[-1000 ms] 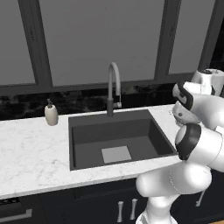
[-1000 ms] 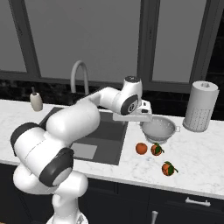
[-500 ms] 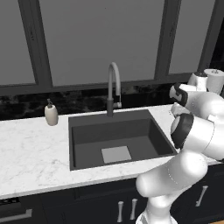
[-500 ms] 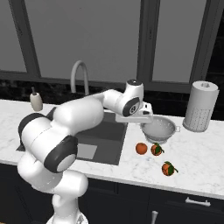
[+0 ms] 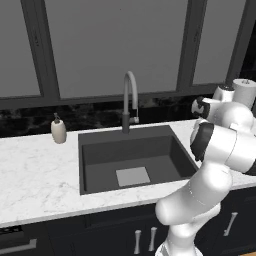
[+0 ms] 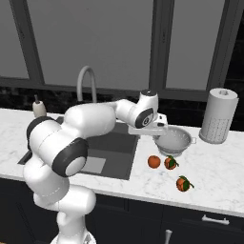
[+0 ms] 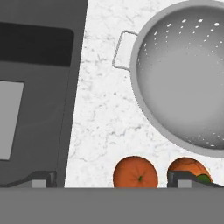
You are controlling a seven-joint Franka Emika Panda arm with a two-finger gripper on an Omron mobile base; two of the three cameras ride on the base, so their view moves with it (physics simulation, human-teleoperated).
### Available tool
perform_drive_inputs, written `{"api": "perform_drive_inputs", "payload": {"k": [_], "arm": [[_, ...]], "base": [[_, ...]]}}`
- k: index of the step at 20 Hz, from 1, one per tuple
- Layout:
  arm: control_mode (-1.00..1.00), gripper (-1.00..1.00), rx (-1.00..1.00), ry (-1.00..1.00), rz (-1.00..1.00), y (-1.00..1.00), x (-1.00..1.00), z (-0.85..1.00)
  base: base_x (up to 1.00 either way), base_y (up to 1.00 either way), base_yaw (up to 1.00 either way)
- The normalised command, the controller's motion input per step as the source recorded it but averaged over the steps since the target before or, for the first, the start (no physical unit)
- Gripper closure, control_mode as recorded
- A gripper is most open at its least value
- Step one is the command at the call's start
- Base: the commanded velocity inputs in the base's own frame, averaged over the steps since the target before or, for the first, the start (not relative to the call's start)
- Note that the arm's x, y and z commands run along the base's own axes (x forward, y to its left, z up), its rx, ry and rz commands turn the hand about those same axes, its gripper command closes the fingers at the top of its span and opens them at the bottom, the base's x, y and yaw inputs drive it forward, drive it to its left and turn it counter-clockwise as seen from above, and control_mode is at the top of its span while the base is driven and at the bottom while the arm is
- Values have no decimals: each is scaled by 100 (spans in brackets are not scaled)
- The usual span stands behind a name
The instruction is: Put the colander in the sink, put the orange, orange, orange in the colander, and turn on the sink faucet and pour water over the colander.
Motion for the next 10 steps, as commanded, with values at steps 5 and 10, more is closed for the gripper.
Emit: {"api": "perform_drive_inputs", "payload": {"k": [5, 10], "arm": [[-100, -100, 0, 0, 0, 0, 25, -13], [-100, -100, 0, 0, 0, 0, 32, -11]], "base": [[0, 0, 0], [0, 0, 0]]}}
